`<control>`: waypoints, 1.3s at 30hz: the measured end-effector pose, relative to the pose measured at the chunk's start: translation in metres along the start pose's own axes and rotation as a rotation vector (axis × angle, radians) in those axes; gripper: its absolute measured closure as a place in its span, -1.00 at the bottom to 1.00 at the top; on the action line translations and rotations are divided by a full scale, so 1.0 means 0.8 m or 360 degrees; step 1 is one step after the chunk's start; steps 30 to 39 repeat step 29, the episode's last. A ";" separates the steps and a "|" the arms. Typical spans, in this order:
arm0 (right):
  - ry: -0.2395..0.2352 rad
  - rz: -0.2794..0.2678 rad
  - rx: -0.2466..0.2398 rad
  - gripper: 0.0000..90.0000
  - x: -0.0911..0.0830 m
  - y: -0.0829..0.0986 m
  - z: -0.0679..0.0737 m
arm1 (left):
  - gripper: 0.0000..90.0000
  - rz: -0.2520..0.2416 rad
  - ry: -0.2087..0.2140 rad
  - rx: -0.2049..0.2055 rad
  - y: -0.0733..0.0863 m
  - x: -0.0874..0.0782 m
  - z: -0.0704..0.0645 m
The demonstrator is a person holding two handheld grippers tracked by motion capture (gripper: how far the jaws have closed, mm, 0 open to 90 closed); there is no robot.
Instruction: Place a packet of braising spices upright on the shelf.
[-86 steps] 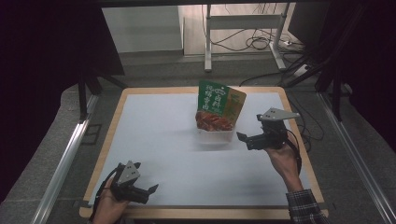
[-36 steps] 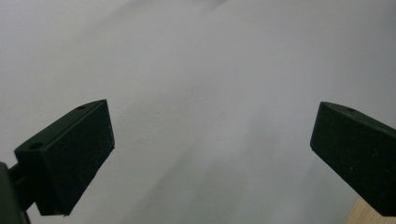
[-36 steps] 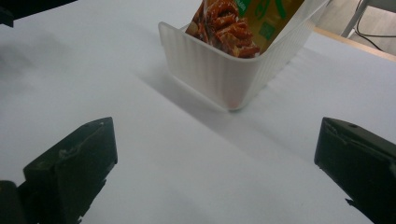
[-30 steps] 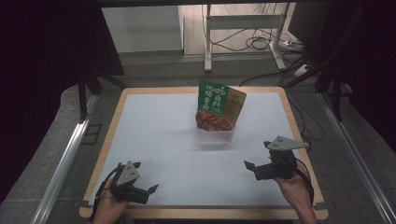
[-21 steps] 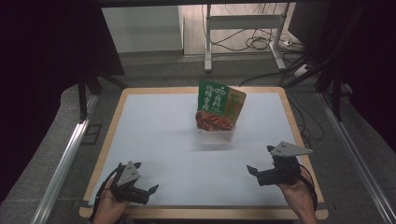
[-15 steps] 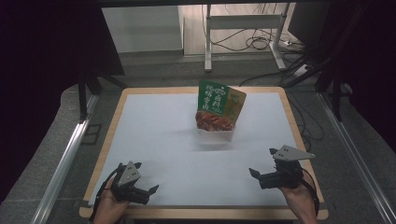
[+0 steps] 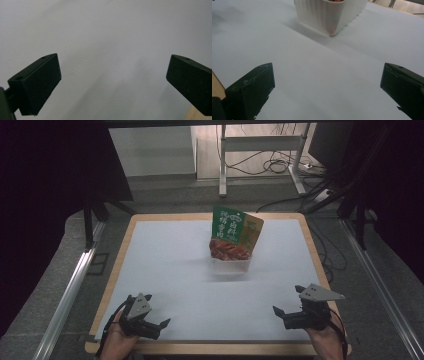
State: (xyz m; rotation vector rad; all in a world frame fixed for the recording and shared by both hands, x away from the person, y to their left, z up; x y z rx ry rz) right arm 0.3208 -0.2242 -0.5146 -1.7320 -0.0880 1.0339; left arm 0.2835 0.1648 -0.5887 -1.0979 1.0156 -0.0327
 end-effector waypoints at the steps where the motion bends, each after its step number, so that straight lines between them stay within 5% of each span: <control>1: 0.0002 0.0001 0.0003 -1.00 -0.001 0.002 0.000 | -1.00 0.0002 0.0000 0.0001 0.000 0.000 0.000; 23: 0.0030 0.0161 0.0083 -1.00 -0.003 0.055 -0.012 | -1.00 0.0038 0.0011 0.0017 0.004 0.004 -0.002; 39: 0.0029 0.0164 0.0093 -1.00 -0.003 0.057 -0.015 | -1.00 0.0039 0.0010 0.0018 0.003 0.004 -0.002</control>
Point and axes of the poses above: each handheld gripper's, and its own axes: x roughly forward along the jaws, y roughly out of its underside, z roughly to its left, the point moved 10 cm from there along x, roughly forward along the jaws, and after that the axes turned 2 degrees about z, right-handed, at the moved point
